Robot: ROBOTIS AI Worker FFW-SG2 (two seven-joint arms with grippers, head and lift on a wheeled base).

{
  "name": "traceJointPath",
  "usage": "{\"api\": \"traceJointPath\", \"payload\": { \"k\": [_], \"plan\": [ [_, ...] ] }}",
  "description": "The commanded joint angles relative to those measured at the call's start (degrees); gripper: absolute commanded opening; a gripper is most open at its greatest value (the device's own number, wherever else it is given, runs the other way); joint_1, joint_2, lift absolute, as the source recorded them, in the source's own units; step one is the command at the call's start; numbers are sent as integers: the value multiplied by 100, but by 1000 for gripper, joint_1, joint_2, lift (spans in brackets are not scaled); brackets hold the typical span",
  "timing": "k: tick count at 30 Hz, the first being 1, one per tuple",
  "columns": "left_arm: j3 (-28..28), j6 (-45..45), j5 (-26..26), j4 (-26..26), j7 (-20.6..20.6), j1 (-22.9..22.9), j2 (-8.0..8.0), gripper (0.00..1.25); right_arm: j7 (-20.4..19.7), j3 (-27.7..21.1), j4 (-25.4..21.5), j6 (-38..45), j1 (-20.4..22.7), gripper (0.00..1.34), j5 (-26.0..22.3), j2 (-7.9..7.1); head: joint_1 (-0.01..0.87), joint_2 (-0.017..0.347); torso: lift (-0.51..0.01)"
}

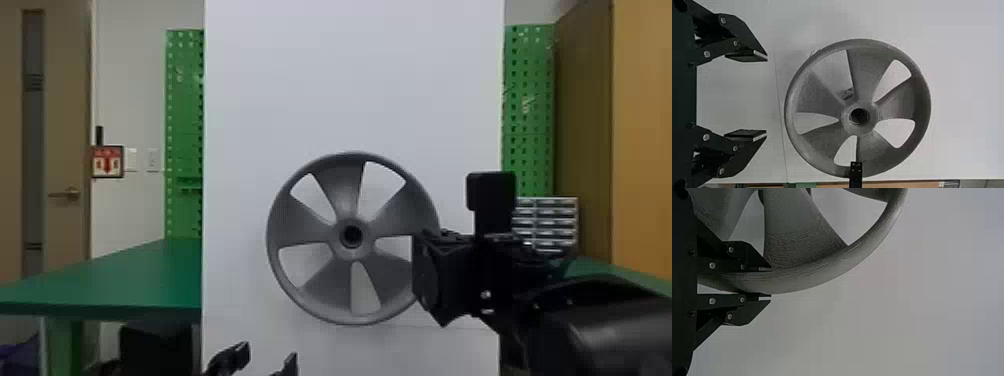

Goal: Hold the wheel and insert it

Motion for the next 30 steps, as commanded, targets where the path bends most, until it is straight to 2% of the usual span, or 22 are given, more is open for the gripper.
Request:
{"api": "traceJointPath", "payload": {
  "k": [1, 30],
  "plan": [
    [0, -1, 0, 0, 0, 0, 0, 695, 0, -8, 81, -63, -11, 170, 11, 14, 5, 112, -478],
    [-35, -1, -26, 0, 9, -18, 0, 673, 61, 10, 679, -379, -204, 169, 99, 14, 5, 112, -478]
  ]
}}
